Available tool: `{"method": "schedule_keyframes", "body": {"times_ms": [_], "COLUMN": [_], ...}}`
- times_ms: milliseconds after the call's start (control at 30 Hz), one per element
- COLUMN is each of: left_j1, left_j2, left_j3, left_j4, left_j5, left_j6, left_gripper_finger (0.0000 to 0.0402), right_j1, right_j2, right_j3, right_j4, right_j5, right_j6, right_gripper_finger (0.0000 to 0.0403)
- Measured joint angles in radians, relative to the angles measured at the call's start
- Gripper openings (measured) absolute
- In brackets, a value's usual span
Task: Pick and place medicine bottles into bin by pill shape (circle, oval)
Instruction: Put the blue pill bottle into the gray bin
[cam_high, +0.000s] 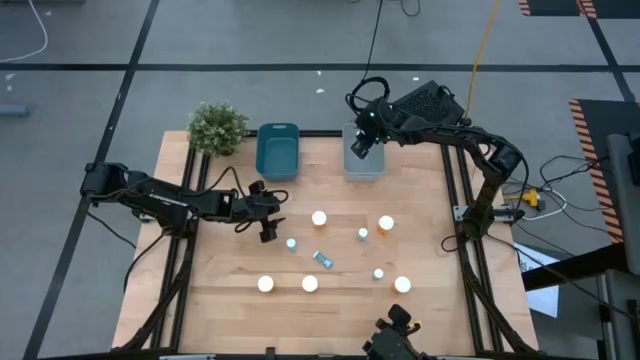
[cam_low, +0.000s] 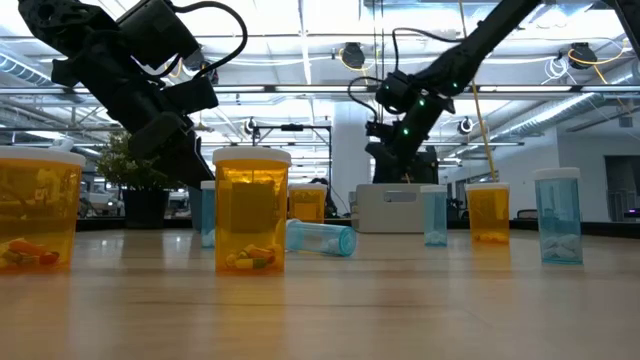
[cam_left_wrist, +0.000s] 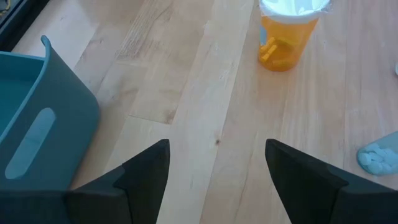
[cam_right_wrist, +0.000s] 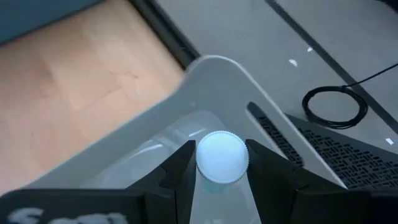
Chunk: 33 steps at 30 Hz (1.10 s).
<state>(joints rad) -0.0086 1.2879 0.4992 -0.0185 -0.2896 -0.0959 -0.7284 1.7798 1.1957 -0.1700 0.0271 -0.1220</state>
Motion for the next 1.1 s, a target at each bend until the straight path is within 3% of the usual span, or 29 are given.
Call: {"method": "schedule_keyframes", "body": {"times_ms": [233,600,1100], "left_j1": [0.000,0.000,0.000], "left_j2": [0.000,0.000,0.000], "left_j3": [0.000,0.000,0.000], "left_j4": [0.000,0.002,0.002], "left_j5": [0.001,0.001,0.003], "left_j6": [0.001,0.005,0.005], "left_gripper_finger": [0.0269,0.0269,0.0269], "right_j1": [-0.043,-0.056,-0.053], "right_j2": [0.000,0.000,-0.038], "right_j3": [-0.096,-0.136,-0.136], "right_j4": [0.126,0.151,0.143], "right_j5": [0.005,0.008,0.051], "right_j6": [0.005,0.006,-0.003], "right_gripper_finger": [0.0123,0.0129,0.0222]}}
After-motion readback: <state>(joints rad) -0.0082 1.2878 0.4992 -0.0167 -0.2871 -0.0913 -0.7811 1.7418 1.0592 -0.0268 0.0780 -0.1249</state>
